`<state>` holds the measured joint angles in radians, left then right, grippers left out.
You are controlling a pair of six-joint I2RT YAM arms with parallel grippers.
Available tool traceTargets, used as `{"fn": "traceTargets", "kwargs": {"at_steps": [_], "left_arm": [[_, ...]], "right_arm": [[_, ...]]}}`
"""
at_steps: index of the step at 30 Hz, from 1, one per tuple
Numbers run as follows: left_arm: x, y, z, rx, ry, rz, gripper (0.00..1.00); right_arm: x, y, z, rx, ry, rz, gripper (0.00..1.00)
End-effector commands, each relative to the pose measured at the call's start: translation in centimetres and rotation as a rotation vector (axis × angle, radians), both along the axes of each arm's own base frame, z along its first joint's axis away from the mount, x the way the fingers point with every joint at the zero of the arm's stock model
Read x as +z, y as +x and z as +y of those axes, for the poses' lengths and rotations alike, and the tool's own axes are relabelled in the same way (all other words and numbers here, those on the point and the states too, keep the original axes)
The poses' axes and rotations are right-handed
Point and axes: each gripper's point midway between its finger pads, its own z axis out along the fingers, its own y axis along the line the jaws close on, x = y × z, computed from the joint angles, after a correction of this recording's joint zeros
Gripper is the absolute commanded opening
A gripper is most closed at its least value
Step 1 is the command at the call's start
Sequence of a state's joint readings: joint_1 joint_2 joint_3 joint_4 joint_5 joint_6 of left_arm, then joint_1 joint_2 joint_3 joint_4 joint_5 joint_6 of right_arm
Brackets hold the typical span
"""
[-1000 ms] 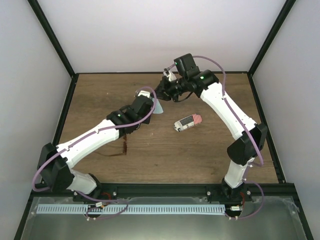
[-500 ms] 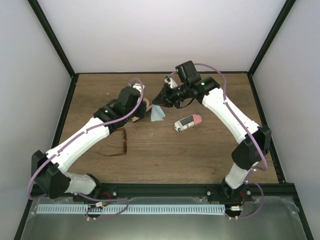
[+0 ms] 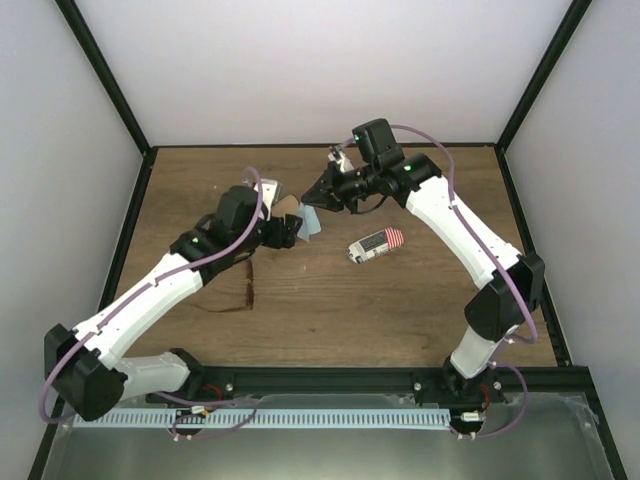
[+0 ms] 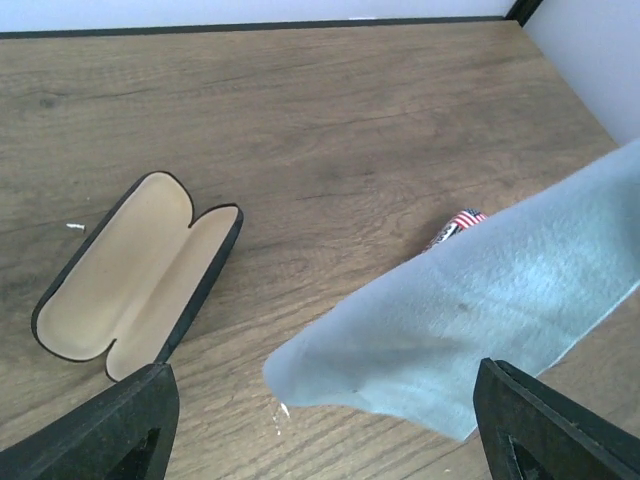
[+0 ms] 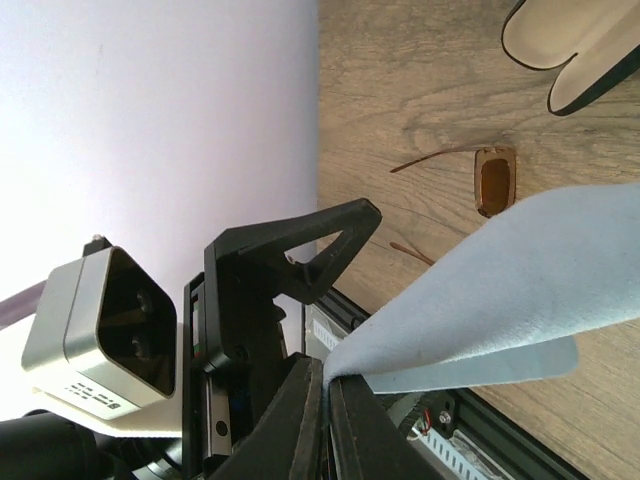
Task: Organize the sunglasses
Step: Adjust the glasses cleaning cloth.
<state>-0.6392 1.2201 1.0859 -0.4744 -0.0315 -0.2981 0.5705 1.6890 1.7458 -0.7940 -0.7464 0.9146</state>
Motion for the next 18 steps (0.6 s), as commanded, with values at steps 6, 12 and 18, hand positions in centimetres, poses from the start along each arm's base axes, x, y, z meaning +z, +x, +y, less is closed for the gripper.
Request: {"fn": "traceTargets", "kwargs": {"at_steps": [6,12,18], "left_arm": [[0.8,-0.9,2.3,0.089,-0.054,-0.075,0.84],[1.0,-0.9,2.6,0.094,-0.035,-0.085,0.85],[0.8,-0.3,2.3,0.117,0.011,-0.081,0.85]], "right_arm": [[1.7,1.6,-0.3,-0.079,0.005,-0.020,0.04],[1.5,3.1,-0.7,-0.142,-0.033,-0.052,0.04],[1.1,4.0,-1.5,-0.206,-0.076,-0.076,0.04]]}}
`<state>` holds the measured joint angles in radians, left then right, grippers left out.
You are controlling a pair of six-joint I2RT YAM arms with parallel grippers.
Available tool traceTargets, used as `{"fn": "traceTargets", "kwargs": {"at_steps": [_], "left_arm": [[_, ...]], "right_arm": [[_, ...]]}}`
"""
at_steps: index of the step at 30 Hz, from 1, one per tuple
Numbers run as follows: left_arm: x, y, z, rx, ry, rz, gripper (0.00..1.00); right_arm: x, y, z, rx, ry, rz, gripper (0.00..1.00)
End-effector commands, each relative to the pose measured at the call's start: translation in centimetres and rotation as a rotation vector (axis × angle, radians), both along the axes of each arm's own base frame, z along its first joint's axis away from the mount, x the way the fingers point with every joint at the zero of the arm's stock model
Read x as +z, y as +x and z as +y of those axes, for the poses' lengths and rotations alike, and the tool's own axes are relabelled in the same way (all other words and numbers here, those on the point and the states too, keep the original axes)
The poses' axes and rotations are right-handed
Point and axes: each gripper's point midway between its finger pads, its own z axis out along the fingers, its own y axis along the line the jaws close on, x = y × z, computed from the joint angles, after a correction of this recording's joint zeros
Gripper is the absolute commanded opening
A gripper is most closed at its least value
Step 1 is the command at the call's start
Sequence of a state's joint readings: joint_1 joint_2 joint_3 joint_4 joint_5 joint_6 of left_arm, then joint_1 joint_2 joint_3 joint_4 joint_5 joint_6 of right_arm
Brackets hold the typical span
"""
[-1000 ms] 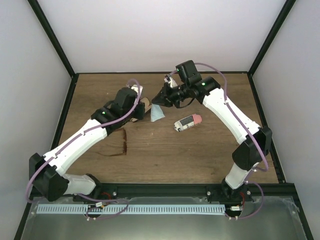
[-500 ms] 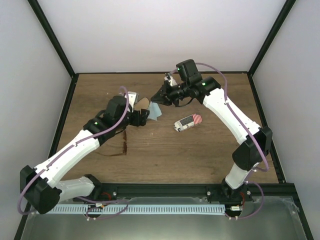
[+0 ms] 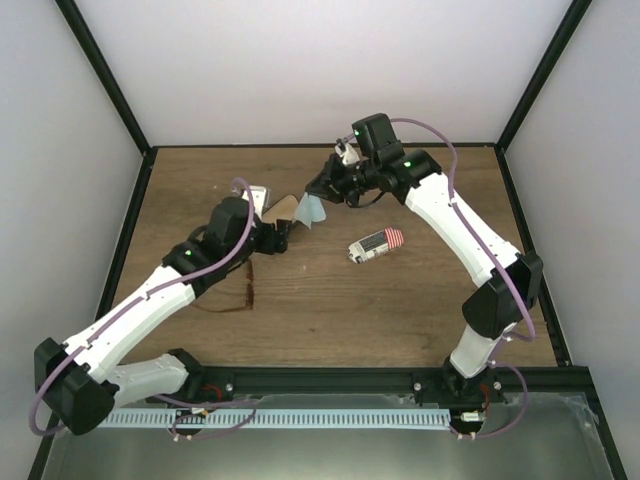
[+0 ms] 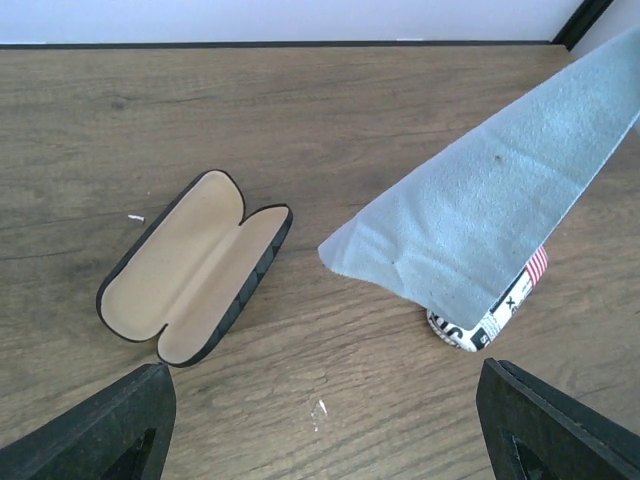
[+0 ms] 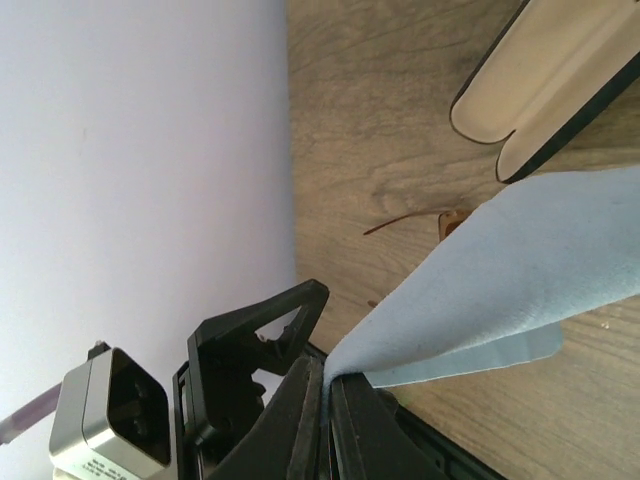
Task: Organize the sunglasses
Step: Adjust the glasses cleaning cloth.
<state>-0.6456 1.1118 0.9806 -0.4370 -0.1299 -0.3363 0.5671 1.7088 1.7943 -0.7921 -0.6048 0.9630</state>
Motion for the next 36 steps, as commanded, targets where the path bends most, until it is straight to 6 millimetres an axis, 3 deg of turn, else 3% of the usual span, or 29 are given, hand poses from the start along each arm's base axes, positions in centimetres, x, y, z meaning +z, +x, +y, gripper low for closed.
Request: {"fn": "traceTargets", "kwargs": {"at_steps": [1,20,28,36], "left_arm": [[0.9,0.7,-0.3,0.026,0.027,-0.039,0.85],[-1.0,0.4,-5.2,-0.078,0.070,0.008,0.95],[-2.1,1.2,-5.9,-0.071,0.107,0.011,0.95],[-1.8,2.1,-6.4,-0.059,0.120,-0.008,0.93]], "right_arm": [[1.0,1.3,-0.9,-0.076,-0.026,-0.046,0.04],[-1.8,2.9,-1.0,-0.103,-0.111,-0.041,0.04],[-1.0,2.9,-0.7,-0.094,-0.088,-0.047,0.04],[-0.8,2.8,-0.5,-0.080,-0.074,-0.043,0.04]]}}
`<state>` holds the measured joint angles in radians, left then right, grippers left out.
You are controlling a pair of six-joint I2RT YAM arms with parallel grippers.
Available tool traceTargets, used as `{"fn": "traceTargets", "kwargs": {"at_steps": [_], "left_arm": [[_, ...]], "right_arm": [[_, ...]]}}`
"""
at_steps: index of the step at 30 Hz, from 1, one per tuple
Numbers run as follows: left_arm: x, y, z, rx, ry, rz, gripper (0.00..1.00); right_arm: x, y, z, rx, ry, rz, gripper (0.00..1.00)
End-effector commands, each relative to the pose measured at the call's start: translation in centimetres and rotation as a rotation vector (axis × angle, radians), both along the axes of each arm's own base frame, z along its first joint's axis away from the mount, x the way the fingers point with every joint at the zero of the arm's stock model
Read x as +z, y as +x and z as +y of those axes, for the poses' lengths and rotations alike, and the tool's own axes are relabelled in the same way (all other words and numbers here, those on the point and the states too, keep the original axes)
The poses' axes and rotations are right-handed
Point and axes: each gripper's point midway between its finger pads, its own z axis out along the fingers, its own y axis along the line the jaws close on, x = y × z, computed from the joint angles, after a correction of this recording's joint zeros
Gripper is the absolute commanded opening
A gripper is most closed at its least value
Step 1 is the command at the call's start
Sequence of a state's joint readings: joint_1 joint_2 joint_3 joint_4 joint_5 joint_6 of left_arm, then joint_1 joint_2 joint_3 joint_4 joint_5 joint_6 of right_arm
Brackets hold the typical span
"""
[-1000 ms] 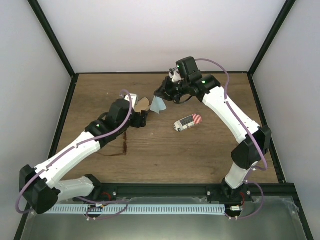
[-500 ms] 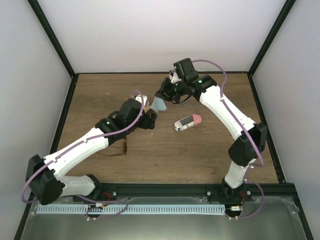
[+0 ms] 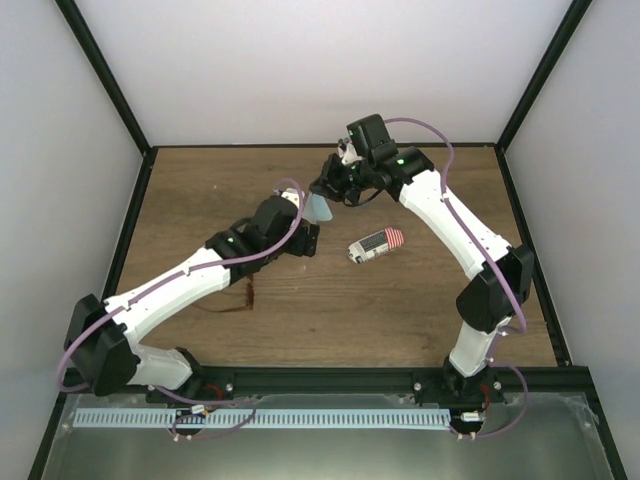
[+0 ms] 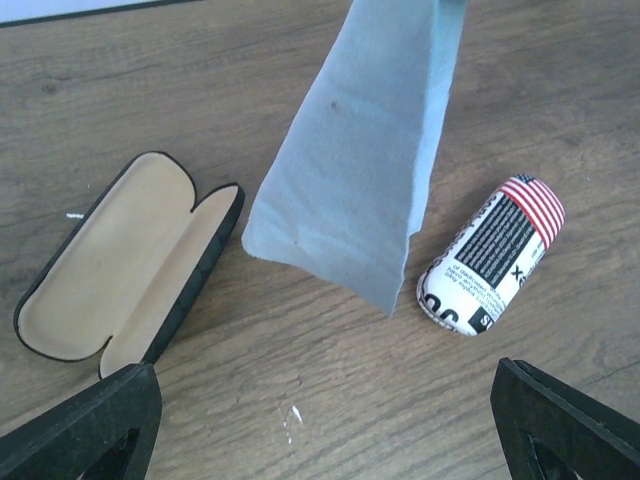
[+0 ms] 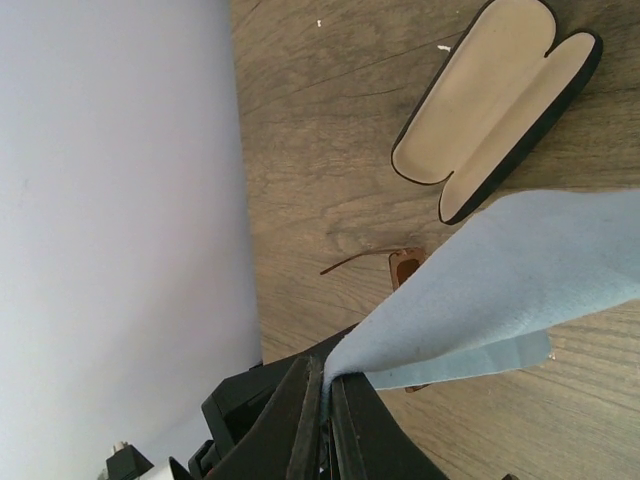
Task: Organize the sunglasses
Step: Adjust the glasses cleaning cloth.
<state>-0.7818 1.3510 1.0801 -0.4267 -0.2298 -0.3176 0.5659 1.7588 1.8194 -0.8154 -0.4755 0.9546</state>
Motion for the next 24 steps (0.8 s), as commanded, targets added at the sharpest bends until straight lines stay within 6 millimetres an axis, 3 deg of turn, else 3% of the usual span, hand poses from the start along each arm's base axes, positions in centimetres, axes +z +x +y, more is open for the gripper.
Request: {"fn": "traceTargets", "kwargs": {"at_steps": [1,7,13,17,24], "left_arm": [[1.9,1.2,-1.0,0.006,-0.023,-0.059,0.93],[1.2,1.6,-1.3,0.010,-0.004,-0.047,0.90],[0.8,1.9,-1.3,0.025,0.021,-0.050,0.81],[0.9,2.2,-1.1,0.042,0.032,-0.054,0.63],[0.9,2.4,-1.0,0.056,0.035,-0.054,0.21]], "right_arm": [[1.6,0.3,0.4,0.016,0.027,-0.031,0.04],[1.7,0.3,0.5,0.022,0.031,-0.029,0.04],[2.0,0.2,0.7,0.033,0.045,-0.031,0.04],[2.2,0.1,0.7,0.035,0.048,-0.035,0.04],[2.3,0.0,0.8,0.042,0.055,-0.034,0.04]]}}
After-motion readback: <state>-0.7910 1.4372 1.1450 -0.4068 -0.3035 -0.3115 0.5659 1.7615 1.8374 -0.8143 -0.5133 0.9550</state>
